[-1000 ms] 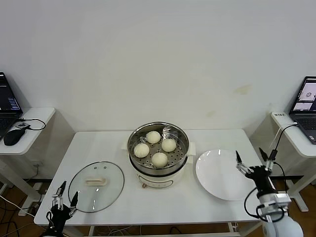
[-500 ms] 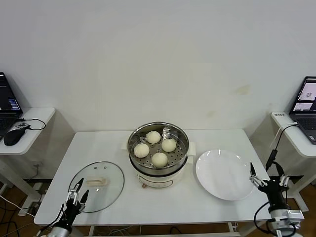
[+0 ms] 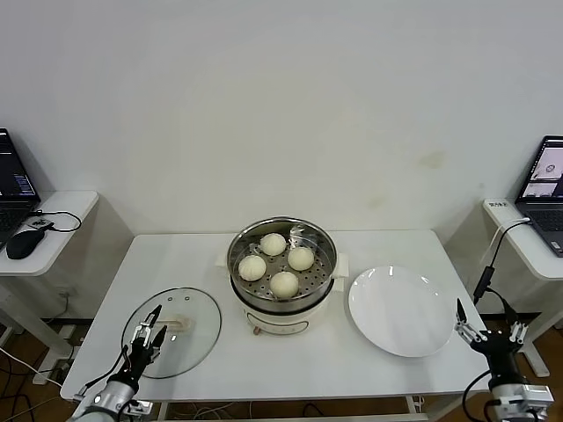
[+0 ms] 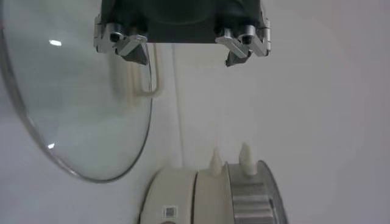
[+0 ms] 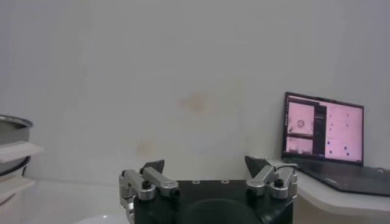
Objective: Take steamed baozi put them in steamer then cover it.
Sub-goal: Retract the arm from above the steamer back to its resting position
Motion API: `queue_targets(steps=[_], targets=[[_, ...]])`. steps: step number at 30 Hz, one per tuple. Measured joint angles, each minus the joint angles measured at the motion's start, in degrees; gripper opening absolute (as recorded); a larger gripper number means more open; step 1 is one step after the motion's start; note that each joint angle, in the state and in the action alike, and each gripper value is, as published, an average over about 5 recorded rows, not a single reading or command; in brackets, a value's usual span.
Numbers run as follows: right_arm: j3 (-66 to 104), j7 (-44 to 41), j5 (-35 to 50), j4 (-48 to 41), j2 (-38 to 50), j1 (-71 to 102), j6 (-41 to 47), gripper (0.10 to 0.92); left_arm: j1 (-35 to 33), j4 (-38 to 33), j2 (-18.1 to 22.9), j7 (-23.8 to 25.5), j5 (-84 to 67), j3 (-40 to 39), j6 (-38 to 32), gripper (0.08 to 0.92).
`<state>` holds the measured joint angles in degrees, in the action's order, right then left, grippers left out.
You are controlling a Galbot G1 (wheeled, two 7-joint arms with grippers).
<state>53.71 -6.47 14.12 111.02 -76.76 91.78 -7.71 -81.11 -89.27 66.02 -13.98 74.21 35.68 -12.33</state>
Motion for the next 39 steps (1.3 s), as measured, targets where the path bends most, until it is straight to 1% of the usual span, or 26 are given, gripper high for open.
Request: queue_targets(steps=[14,17,20,30,39], targets=[[0.15,-0.72,-0.82,-0.26,-0.61,1.16,0.34,0.823,6.93,5.48,-0.29,0.73,0.94,-2.52,-0.06,0.823],[0.02,-0.78,-1.02,-0.29,-0.79,1.21,0.36,0.823,7.95,6.53,-0.29,0.73,0.95,-2.79,-0.12,0.806],[-0.18,-0.81,-1.19,-0.34,-0.88,1.21,0.40,0.823,8.59,7.37,-0.29,0.75,0.93,-2.91,-0.19,0.740],[-0.83,-0.95,-1.70,-0.61,-1.07,1.14,0.49,0.823,9.82,9.63,0.11,0.86,0.65,-3.21,-0.47,0.446],[-0.96,-1.06,-2.04,-0.65,-1.15,1.26,0.34,0.823,10.20,10.46,0.41,-0.68,-0.27,-2.81,-1.30,0.190]])
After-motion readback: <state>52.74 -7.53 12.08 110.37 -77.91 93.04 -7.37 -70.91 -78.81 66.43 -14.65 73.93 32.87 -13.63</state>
